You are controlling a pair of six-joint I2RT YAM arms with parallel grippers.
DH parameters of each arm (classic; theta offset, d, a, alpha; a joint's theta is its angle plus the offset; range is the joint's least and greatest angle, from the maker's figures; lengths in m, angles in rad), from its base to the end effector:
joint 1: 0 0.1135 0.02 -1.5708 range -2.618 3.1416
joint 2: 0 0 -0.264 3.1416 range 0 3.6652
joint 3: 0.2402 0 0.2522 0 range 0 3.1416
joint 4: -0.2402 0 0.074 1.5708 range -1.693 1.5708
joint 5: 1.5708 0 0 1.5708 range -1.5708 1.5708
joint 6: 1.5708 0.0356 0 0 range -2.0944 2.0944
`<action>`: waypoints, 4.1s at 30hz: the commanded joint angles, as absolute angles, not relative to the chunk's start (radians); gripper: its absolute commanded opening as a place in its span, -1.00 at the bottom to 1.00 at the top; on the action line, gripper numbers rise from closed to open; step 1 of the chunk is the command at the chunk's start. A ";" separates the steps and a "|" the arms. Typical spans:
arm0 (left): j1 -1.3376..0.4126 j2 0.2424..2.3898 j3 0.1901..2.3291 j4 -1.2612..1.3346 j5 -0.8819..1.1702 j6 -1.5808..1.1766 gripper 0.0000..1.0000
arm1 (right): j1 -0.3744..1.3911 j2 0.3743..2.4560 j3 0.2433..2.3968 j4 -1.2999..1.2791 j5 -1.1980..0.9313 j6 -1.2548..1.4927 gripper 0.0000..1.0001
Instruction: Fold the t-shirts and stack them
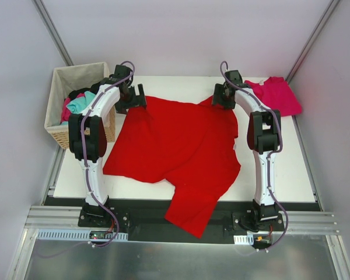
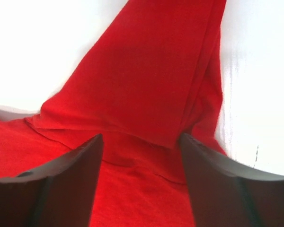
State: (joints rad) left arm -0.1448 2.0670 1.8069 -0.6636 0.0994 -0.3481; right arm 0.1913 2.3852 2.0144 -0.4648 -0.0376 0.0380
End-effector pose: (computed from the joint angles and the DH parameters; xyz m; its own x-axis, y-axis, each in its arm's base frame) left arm 0.4584 -0.0704 0.2533 -0.8113 -0.2247 -0.5397 -0.0787 0.9567 -0.2801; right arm 0.5255 0.1031 0.1806 -0.7358 -0.1038 -0.6692 -0.1869 0.9809 0.0533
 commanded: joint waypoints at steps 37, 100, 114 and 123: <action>-0.149 2.042 1.786 -0.653 0.081 -0.359 0.93 | 0.195 2.267 2.098 -0.505 0.120 0.005 -0.97; -0.268 1.542 1.086 -0.670 0.097 -0.416 0.88 | 0.663 1.528 1.011 -0.635 0.353 0.158 0.70; -0.273 1.539 1.034 -0.695 0.017 -0.454 0.88 | 0.703 1.572 0.966 -0.781 0.548 0.222 0.75; -0.275 1.555 1.031 -0.692 0.021 -0.479 0.88 | 0.710 1.652 0.968 -0.905 0.635 0.328 0.79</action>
